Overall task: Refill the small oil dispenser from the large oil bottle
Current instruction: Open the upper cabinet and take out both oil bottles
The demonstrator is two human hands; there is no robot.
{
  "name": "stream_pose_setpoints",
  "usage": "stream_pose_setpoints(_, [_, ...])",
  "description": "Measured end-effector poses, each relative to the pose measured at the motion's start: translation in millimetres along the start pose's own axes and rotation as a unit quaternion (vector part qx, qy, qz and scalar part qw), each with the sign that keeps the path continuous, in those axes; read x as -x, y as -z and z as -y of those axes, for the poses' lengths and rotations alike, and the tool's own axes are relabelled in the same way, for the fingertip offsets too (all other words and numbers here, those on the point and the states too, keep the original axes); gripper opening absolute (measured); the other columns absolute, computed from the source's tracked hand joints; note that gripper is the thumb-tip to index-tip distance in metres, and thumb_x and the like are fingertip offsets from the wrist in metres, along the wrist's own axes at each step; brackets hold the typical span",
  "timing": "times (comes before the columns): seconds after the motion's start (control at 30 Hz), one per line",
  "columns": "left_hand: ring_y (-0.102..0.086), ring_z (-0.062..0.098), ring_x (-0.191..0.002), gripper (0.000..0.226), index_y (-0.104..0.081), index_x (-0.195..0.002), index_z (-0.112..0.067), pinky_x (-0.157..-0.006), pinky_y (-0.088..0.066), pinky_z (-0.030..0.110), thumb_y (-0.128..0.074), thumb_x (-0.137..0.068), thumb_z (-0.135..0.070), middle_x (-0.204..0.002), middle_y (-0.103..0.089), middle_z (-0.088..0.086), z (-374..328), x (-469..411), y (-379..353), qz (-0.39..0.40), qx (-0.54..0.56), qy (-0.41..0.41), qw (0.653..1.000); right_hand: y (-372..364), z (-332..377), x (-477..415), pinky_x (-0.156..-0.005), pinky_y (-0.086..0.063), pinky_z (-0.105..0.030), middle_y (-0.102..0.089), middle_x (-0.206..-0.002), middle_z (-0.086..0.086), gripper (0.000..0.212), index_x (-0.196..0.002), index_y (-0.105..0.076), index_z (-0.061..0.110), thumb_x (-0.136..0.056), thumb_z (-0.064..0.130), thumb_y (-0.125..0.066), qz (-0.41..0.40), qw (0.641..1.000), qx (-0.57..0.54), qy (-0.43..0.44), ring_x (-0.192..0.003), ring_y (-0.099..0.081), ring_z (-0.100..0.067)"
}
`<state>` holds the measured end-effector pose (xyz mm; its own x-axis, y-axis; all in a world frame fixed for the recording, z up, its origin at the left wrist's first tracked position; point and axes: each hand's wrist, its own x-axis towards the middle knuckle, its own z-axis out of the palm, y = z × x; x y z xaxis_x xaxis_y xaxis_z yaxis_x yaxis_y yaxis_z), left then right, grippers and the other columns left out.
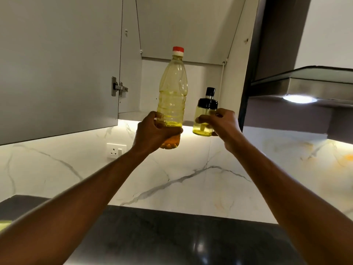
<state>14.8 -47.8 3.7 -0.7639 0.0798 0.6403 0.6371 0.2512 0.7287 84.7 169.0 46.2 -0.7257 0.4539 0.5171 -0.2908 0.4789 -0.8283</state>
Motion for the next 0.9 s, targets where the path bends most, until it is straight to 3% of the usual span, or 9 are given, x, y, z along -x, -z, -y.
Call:
stream_pose_setpoints(0.17, [-0.066,0.013,-0.097,0.078,-0.059,-0.127,-0.025,-0.082,-0.05,0.029,-0.092,-0.064,-0.056,-0.111,-0.07,-0.009,32,57,-4,0.004,-0.022,0.026,0.999,-1,-28,46,-0.091,-0.062,-0.054,-0.074,-0.107,-0.008,0.051,-0.115,-0.066,0.016,-0.073,0.024,-0.093,0.063,0.996,-0.018,-0.055,-0.1,-0.072,-0.023])
stream_pose_setpoints(0.37, [-0.059,-0.008,-0.08,0.063,-0.055,-0.113,-0.03,-0.065,-0.043,0.015,-0.091,-0.067,-0.052,-0.092,-0.066,-0.022,84,114,-17,0.029,-0.047,0.064,0.996,-17,-80,83,-0.085,-0.064,-0.049,-0.073,-0.109,-0.01,0.06,-0.123,-0.064,0.013,-0.071,0.019,-0.093,0.094,0.991,-0.018,-0.092,-0.102,-0.072,-0.026])
stream_pose_setpoints(0.43, [-0.063,-0.002,-0.079,0.064,-0.054,-0.115,-0.026,-0.064,-0.044,0.015,-0.092,-0.069,-0.049,-0.09,-0.066,-0.02,102,129,-22,0.038,-0.055,0.078,0.995,-23,-98,94,-0.086,-0.062,-0.05,-0.074,-0.108,-0.011,0.057,-0.123,-0.065,0.012,-0.072,0.016,-0.092,0.107,0.989,-0.017,-0.102,-0.101,-0.072,-0.027])
stream_pose_setpoints(0.53, [-0.068,0.012,-0.088,0.071,-0.053,-0.119,-0.023,-0.071,-0.048,0.021,-0.093,-0.066,-0.05,-0.103,-0.069,-0.01,134,148,-31,0.039,-0.065,0.095,0.993,-34,-128,106,-0.082,-0.063,-0.047,-0.074,-0.108,-0.011,0.057,-0.122,-0.065,0.01,-0.072,0.014,-0.091,0.115,0.986,-0.018,-0.123,-0.098,-0.073,-0.024])
stream_pose_setpoints(0.7, [-0.062,-0.001,-0.078,0.073,-0.052,-0.119,-0.017,-0.061,-0.044,0.005,-0.096,-0.065,-0.039,-0.094,-0.064,-0.012,182,174,-44,0.043,-0.067,0.137,0.987,-66,-187,122,-0.082,-0.064,-0.053,-0.076,-0.103,-0.006,0.067,-0.113,-0.068,0.015,-0.05,0.023,-0.092,0.106,0.979,-0.002,-0.173,-0.098,-0.075,-0.028])
stream_pose_setpoints(0.77, [-0.062,-0.009,-0.081,0.078,-0.052,-0.126,-0.017,-0.064,-0.048,0.005,-0.097,-0.065,-0.036,-0.095,-0.066,-0.011,203,184,-48,0.044,-0.059,0.146,0.987,-81,-214,129,-0.087,-0.063,-0.052,-0.075,-0.105,-0.004,0.068,-0.114,-0.067,0.016,-0.052,0.021,-0.094,0.109,0.978,0.009,-0.18,-0.099,-0.074,-0.026])
stream_pose_setpoints(0.83, [-0.066,-0.006,-0.084,0.082,-0.051,-0.13,-0.017,-0.071,-0.054,0.013,-0.097,-0.065,-0.033,-0.098,-0.069,-0.009,223,196,-51,0.046,-0.052,0.159,0.985,-93,-238,139,-0.09,-0.061,-0.046,-0.072,-0.11,-0.003,0.068,-0.119,-0.062,0.015,-0.06,0.014,-0.096,0.116,0.976,0.02,-0.182,-0.102,-0.071,-0.023])
stream_pose_setpoints(0.9, [-0.069,0.005,-0.085,0.073,-0.052,-0.122,-0.017,-0.071,-0.053,0.017,-0.097,-0.066,-0.031,-0.095,-0.068,-0.008,242,205,-55,0.05,-0.055,0.178,0.981,-103,-261,148,-0.087,-0.058,-0.036,-0.069,-0.112,-0.002,0.065,-0.12,-0.06,0.015,-0.065,0.01,-0.095,0.119,0.976,0.034,-0.181,-0.103,-0.068,-0.021])
